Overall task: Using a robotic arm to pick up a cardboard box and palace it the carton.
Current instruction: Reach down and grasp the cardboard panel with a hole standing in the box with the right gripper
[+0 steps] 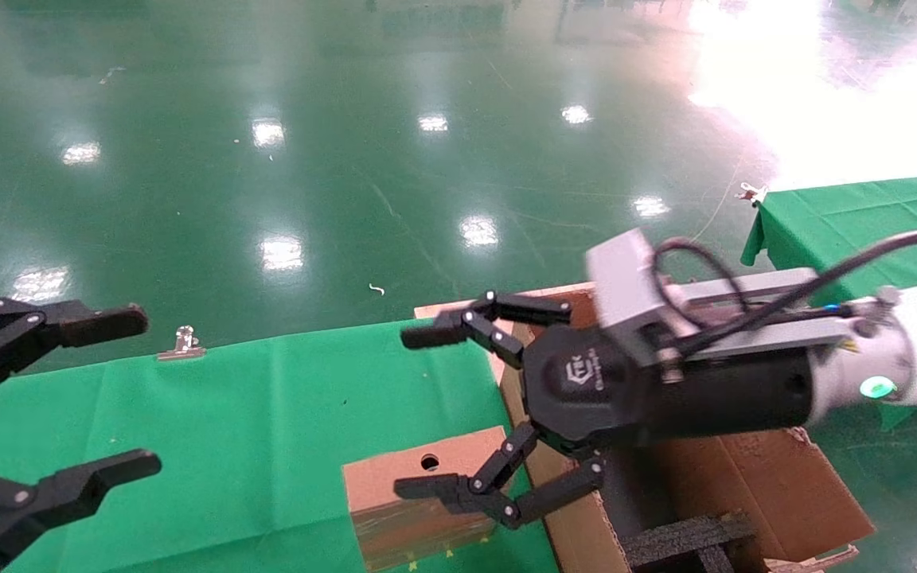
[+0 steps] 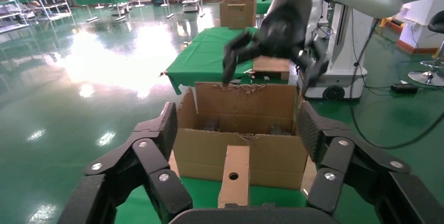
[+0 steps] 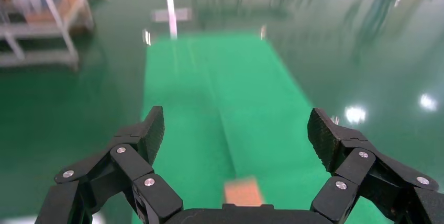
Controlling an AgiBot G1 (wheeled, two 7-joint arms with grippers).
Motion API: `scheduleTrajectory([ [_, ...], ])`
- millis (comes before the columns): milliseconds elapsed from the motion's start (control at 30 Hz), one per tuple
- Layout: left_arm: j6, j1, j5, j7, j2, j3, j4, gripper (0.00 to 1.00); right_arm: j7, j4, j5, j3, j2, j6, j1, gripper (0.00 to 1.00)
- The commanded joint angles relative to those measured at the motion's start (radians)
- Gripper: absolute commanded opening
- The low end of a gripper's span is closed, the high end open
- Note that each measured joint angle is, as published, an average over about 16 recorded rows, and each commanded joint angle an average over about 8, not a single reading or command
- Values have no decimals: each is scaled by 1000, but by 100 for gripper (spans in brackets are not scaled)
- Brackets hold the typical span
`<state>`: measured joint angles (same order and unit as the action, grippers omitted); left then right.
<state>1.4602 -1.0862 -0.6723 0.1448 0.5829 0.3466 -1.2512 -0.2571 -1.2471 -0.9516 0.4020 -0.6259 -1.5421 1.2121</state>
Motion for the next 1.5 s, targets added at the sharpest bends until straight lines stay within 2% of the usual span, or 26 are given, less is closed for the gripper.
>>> scheduleTrajectory([
  [33, 0, 0, 0, 0, 0, 0, 0, 0, -19, 10, -64, 30, -4, -15, 41, 100],
  [367, 0, 0, 0, 0, 0, 0, 0, 0, -28, 109, -332, 272, -121, -44, 247, 100],
  [933, 0, 0, 0, 0, 0, 0, 0, 0, 131, 385, -555, 635, -386, -42, 493, 100],
  [967, 0, 0, 0, 0, 0, 0, 0, 10, 144, 403, -559, 652, -400, -42, 502, 100],
  [1133, 0, 0, 0, 0, 0, 0, 0, 73, 201, 487, -560, 716, -456, -42, 536, 100],
  [1167, 0, 0, 0, 0, 0, 0, 0, 85, 209, 499, -559, 724, -463, -42, 541, 97],
  [1200, 0, 0, 0, 0, 0, 0, 0, 98, 218, 511, -559, 734, -471, -42, 546, 87],
  [1233, 0, 0, 0, 0, 0, 0, 0, 100, 226, 523, -559, 744, -479, -42, 551, 75],
  [1400, 0, 0, 0, 0, 0, 0, 0, 100, 242, 552, -559, 770, -501, -42, 565, 12],
  [1433, 0, 0, 0, 0, 0, 0, 0, 100, 244, 556, -560, 774, -504, -42, 568, 2],
  [1500, 0, 0, 0, 0, 0, 0, 0, 100, 243, 554, -558, 772, -502, -42, 567, 0],
])
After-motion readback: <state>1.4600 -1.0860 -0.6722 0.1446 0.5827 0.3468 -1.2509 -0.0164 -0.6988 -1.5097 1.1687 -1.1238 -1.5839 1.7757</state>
